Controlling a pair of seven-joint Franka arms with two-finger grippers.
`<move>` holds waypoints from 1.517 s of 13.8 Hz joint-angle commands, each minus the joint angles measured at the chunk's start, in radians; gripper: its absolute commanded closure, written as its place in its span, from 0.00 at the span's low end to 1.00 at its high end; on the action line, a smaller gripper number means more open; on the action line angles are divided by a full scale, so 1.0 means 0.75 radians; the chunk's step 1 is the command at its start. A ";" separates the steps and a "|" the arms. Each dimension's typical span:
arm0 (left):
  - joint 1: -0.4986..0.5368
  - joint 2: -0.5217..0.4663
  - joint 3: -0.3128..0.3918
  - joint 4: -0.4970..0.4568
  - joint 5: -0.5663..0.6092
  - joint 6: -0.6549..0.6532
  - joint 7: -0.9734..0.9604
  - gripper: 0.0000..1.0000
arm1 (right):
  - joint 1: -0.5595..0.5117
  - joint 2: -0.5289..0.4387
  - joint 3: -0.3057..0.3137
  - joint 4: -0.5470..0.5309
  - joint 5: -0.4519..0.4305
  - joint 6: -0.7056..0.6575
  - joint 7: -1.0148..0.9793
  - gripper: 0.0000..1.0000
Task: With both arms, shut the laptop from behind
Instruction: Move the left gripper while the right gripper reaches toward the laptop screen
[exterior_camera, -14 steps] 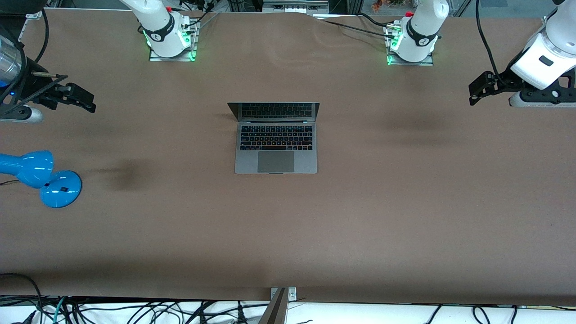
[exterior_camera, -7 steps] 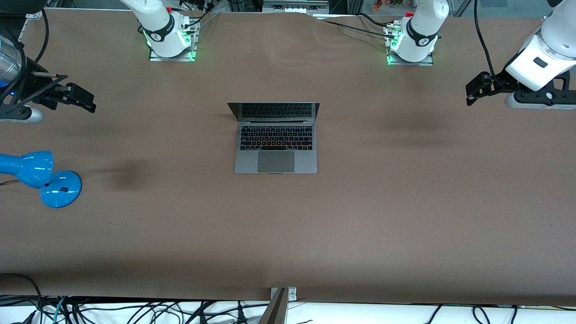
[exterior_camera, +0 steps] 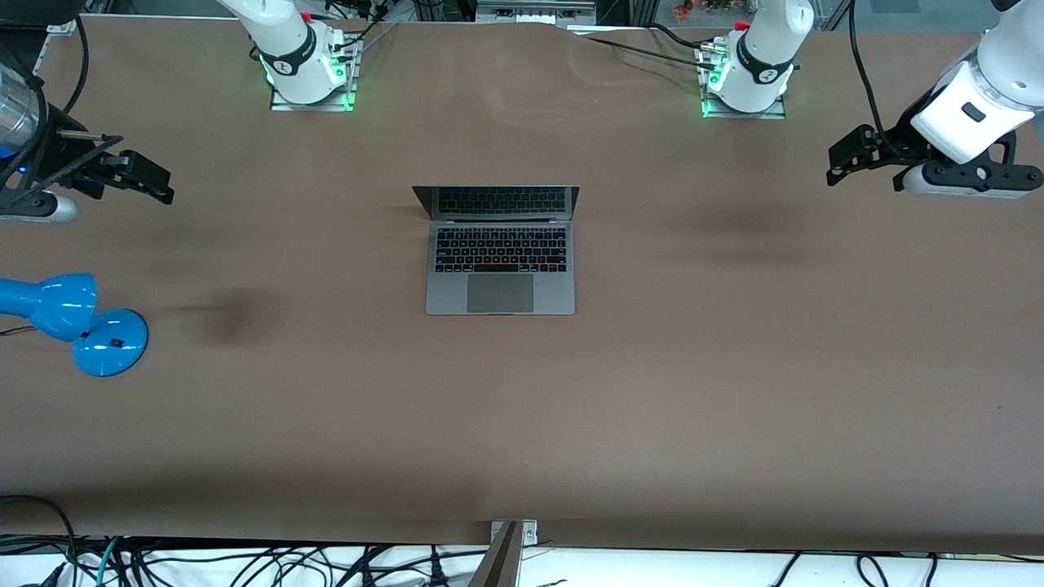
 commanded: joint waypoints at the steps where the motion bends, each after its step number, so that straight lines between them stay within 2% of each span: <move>1: -0.024 0.044 -0.028 0.028 -0.035 -0.021 -0.082 0.00 | -0.001 0.005 0.000 0.021 0.016 -0.021 -0.015 0.00; 4: -0.024 0.061 -0.136 0.026 -0.048 -0.021 -0.233 0.00 | -0.001 0.003 0.000 0.021 0.016 -0.021 -0.015 0.00; 7: -0.026 0.071 -0.203 0.028 -0.050 -0.019 -0.317 0.00 | 0.001 0.003 0.000 0.021 0.016 -0.021 -0.015 0.00; 12: -0.024 0.073 -0.400 0.030 -0.034 -0.051 -0.571 0.00 | 0.026 0.013 0.006 0.012 0.055 -0.068 -0.017 0.00; 17: -0.028 0.081 -0.492 0.028 -0.068 -0.051 -0.704 0.00 | 0.220 0.056 0.006 0.006 0.049 -0.256 0.012 0.00; 19: -0.034 0.105 -0.533 0.024 -0.127 -0.055 -0.771 0.00 | 0.328 0.089 0.006 -0.030 0.053 -0.267 0.036 0.00; 21: -0.038 0.173 -0.629 0.028 -0.138 -0.051 -0.908 0.00 | 0.471 0.097 0.008 -0.110 0.075 -0.187 0.185 0.00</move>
